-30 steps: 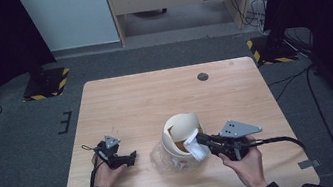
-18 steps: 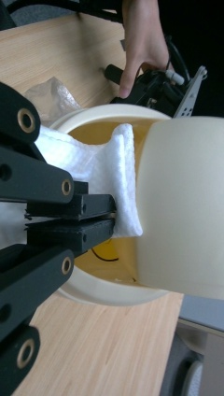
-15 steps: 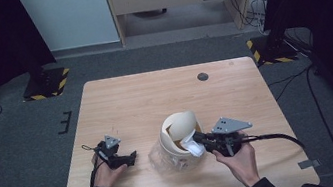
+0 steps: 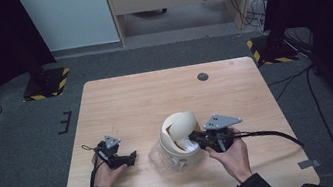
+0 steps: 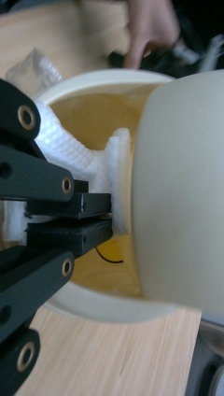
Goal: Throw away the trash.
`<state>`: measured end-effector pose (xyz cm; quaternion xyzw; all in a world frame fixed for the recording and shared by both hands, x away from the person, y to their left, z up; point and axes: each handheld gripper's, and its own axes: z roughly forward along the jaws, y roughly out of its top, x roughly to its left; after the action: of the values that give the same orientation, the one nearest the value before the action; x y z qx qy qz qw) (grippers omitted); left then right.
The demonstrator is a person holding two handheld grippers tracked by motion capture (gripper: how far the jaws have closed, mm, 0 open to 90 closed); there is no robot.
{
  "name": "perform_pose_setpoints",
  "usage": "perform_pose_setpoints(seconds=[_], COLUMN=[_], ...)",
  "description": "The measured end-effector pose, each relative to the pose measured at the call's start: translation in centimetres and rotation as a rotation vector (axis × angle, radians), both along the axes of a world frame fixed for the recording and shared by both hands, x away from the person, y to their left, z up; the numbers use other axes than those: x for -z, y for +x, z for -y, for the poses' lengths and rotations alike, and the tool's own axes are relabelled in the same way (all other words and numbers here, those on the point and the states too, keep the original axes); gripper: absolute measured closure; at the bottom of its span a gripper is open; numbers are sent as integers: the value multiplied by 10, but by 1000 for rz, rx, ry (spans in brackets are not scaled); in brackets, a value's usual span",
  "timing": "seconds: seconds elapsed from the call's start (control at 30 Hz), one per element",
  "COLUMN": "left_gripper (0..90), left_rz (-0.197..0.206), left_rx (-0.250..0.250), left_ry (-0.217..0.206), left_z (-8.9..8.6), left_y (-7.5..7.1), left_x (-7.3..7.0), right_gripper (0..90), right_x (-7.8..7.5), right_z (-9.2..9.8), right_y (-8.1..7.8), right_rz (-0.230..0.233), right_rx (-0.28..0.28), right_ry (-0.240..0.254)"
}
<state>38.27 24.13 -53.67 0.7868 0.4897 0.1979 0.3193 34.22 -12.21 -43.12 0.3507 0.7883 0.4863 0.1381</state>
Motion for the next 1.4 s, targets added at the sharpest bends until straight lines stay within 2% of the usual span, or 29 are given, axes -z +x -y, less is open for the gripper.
perform_pose_setpoints(seconds=[0.07,0.1,0.27,0.5,0.77,0.87,0.97,1.13,1.27,1.4], left_gripper=[0,0,0,0,0,0,0,0,0,0], left_rz=[0,0,0,0,0,0,0,0,0,0], left_rx=[2,4,5,5,4,5,5,4,5,5], left_ry=[0,0,-1,0,0,-1,-1,0,-1,0], left_z=[0,0,0,0,0,0,0,0,0,0], left_y=[0,0,0,0,0,0,0,0,0,0], left_x=[0,0,0,0,0,0,0,0,0,0], right_gripper=[816,801,650,465,421,385,374,376,354,296], right_x=[0,0,1,-3,-14,-19,-26,-29,-25,-20], right_z=[-6,-7,-6,-3,10,17,23,29,39,63], right_y=[1,2,2,0,-5,-9,-13,-14,-10,-6], right_rz=[16,21,11,8,11,27,54,60,68,84], right_rx=[-3,-2,3,-10,0,1,-2,-1,40,104], right_ry=[-64,-69,-35,-22,9,19,57,73,73,91])
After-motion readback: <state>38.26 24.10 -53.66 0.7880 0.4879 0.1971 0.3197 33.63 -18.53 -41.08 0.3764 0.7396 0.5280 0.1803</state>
